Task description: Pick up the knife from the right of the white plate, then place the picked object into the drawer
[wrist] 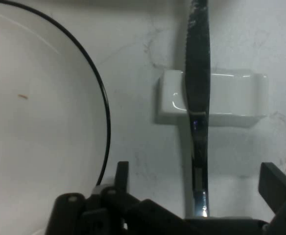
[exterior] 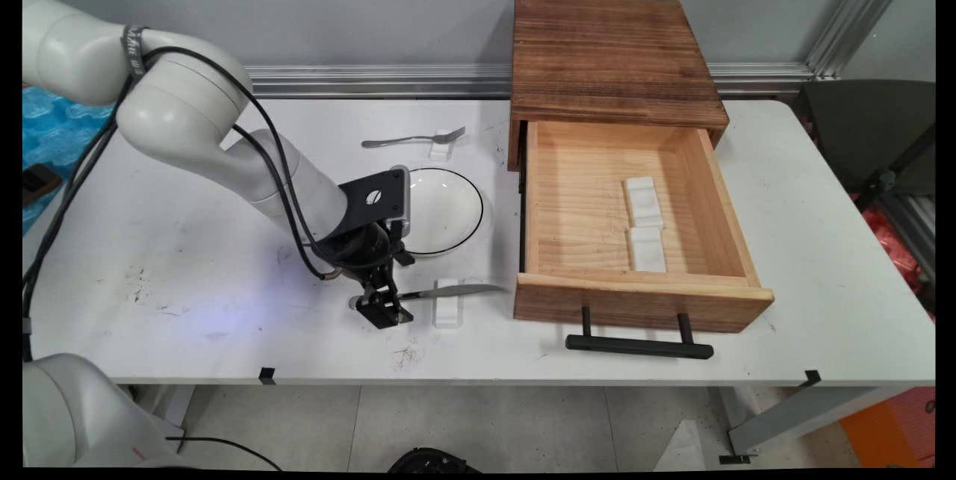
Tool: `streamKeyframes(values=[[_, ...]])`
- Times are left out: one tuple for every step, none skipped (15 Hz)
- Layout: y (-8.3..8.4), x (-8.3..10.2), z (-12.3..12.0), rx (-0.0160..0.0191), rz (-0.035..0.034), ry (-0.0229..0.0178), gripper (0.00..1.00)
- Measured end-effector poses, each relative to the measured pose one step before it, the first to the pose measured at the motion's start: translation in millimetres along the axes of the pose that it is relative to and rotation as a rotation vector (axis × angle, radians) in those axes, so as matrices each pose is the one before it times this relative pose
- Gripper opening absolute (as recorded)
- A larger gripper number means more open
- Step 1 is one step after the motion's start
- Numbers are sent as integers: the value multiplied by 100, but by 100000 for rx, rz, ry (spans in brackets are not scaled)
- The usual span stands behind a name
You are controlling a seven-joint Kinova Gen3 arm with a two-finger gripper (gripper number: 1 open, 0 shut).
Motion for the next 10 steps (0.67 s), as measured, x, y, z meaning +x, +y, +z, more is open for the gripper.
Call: streamKeyframes(values=[[-20, -32, 49, -87, -227, -26, 100], [-24, -32, 53, -118, -254, -8, 0], [-39, -22, 45, -69, -294, 6, 0], [-38, -17, 40, -64, -333, 5, 0], [-28, -7, 24, -47, -246, -17, 0], [-18, -4, 19, -41, -140, -31, 0], [-15, -8, 18, -92, -255, -48, 0], [-6, -16, 14, -119, -279, -48, 0], [-12, 6, 8, -92, -234, -27, 0], [1, -1, 1, -89, -186, -40, 0]])
